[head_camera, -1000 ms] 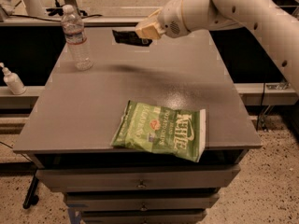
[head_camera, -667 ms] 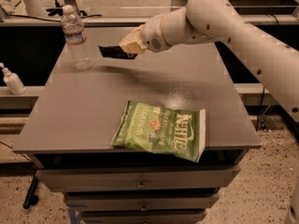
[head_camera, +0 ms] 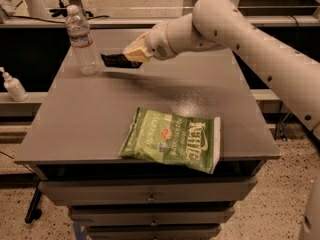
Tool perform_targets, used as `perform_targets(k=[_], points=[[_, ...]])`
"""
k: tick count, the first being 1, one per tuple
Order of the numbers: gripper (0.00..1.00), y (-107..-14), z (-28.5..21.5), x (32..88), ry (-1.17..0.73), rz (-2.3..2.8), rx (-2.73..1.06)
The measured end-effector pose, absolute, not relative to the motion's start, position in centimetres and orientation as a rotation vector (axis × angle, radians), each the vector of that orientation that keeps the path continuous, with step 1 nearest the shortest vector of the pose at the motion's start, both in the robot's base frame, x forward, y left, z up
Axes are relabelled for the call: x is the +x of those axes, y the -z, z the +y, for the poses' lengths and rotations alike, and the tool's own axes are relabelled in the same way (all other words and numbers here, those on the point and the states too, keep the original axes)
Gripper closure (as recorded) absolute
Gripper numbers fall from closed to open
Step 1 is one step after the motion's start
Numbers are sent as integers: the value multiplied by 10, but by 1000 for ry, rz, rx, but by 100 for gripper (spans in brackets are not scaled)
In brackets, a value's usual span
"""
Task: Move rxbar chocolate near water bottle
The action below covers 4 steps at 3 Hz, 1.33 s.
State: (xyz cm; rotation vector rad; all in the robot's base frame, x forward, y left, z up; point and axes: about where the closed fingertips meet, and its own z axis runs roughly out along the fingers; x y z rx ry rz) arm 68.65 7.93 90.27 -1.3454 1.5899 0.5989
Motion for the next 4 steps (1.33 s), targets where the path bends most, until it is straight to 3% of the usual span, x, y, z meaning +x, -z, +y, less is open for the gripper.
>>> perform_targets(k=[1, 4], points=[[82, -895, 89, 683, -629, 1602, -1357], [12, -883, 103, 677, -670, 1615, -1371]])
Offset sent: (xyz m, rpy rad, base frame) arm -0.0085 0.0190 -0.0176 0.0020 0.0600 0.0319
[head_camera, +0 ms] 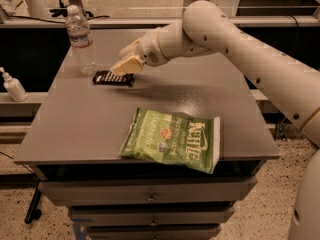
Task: Move rxbar chocolate near water bottle
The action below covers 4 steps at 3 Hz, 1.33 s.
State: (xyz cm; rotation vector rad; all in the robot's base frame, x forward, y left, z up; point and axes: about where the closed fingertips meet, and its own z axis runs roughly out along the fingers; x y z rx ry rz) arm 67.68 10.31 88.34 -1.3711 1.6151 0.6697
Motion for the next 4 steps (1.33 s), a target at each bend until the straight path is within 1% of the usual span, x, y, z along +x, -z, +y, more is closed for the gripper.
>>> perform_targets(k=[1, 2, 3, 4], points=[[0, -883, 103, 676, -673, 1617, -1371], [0, -884, 92, 679, -654, 1625, -1367], [0, -897, 47, 697, -554, 1635, -1348], [0, -921, -23, 721, -397, 1637, -1297]])
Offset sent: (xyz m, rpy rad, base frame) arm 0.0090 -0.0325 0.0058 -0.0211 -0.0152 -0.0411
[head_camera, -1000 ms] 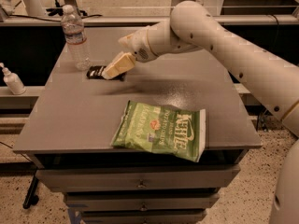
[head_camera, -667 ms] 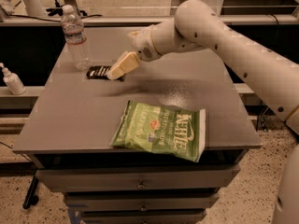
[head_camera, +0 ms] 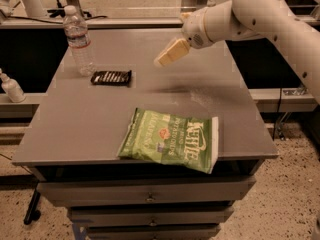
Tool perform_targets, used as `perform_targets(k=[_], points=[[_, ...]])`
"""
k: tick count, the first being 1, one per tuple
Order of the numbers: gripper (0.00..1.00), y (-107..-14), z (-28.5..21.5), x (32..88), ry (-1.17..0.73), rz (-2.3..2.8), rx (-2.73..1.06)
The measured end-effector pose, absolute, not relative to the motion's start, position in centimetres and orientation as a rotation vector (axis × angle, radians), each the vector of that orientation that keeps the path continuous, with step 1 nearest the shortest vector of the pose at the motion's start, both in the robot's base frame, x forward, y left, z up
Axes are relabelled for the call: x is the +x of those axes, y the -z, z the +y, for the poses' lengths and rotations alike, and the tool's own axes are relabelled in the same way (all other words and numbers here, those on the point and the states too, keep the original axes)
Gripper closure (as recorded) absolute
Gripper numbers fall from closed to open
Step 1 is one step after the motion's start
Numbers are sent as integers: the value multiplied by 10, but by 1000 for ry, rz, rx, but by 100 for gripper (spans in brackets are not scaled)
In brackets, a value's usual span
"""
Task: Move rxbar chocolate near water bottle
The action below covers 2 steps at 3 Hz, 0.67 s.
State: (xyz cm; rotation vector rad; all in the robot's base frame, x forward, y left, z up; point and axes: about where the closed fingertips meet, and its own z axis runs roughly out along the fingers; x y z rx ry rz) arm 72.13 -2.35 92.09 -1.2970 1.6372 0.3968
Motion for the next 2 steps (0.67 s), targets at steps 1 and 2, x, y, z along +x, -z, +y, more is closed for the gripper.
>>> perform_targets(k=[1, 2], points=[[0, -951, -97, 740, -245, 1641, -1215], [0, -958, -103, 742, -232, 1636, -1205]])
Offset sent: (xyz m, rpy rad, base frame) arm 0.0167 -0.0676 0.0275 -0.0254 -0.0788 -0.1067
